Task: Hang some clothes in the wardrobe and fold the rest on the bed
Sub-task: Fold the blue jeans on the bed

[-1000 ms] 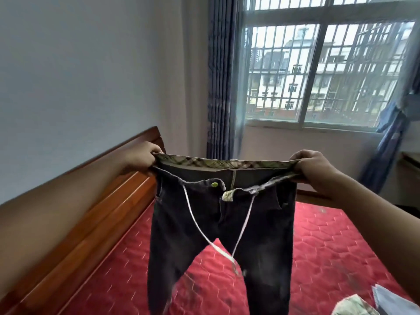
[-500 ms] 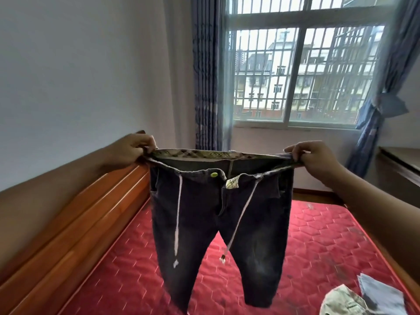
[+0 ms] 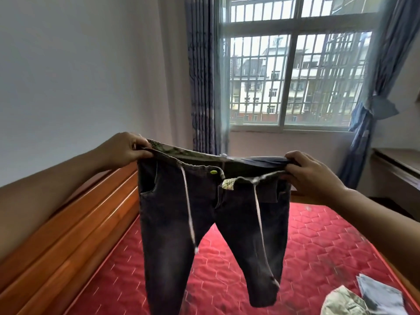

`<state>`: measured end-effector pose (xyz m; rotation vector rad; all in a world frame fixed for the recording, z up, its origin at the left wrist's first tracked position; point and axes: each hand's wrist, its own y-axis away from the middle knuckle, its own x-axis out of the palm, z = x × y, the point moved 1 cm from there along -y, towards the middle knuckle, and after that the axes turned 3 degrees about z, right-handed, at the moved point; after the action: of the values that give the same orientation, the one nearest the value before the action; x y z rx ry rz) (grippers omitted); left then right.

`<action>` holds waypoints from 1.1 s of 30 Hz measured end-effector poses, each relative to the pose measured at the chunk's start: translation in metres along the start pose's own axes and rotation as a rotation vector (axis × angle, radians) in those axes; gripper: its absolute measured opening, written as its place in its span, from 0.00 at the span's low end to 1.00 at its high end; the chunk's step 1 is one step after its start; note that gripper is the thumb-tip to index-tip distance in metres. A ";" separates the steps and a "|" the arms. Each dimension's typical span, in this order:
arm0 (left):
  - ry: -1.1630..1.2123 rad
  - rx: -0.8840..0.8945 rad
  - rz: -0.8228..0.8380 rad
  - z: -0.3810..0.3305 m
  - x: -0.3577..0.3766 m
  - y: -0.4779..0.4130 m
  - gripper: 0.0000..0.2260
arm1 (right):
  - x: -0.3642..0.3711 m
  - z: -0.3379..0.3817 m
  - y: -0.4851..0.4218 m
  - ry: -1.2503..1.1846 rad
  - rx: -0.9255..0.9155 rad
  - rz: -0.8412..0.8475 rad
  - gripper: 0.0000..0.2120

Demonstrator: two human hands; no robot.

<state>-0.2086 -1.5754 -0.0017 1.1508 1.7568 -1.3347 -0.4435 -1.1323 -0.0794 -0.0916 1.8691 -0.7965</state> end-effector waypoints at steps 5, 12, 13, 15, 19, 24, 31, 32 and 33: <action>0.056 -0.072 -0.046 0.009 -0.008 0.002 0.10 | -0.014 -0.015 -0.020 -0.230 0.296 -0.144 0.06; 0.511 -0.145 -0.085 0.009 -0.008 0.006 0.19 | -0.018 -0.015 -0.036 -0.887 0.653 -0.240 0.26; 0.554 -0.159 -0.081 0.007 -0.009 0.006 0.17 | -0.019 -0.015 -0.038 -0.964 0.678 -0.255 0.26; 0.592 -0.182 -0.052 0.005 -0.011 0.007 0.12 | -0.021 -0.014 -0.041 -1.075 0.716 -0.287 0.24; 0.643 -0.241 0.073 -0.002 -0.010 0.010 0.12 | -0.029 -0.009 -0.047 -1.166 0.780 -0.328 0.14; 0.622 -0.384 0.038 -0.033 0.012 0.006 0.11 | -0.028 0.007 -0.053 -1.207 0.964 -0.320 0.13; 0.891 -0.385 0.152 -0.141 0.068 -0.009 0.09 | -0.039 0.093 -0.070 -1.547 0.743 0.044 0.10; 0.883 -0.364 0.152 -0.155 0.074 -0.012 0.08 | -0.042 0.105 -0.072 -1.571 0.697 0.136 0.07; 0.884 -0.337 0.155 -0.166 0.079 -0.014 0.07 | -0.046 0.113 -0.073 -1.569 0.666 0.219 0.06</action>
<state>-0.2512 -1.3970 -0.0191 1.7716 2.2920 -0.3885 -0.3482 -1.2244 -0.0271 -0.0527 0.1078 -0.7578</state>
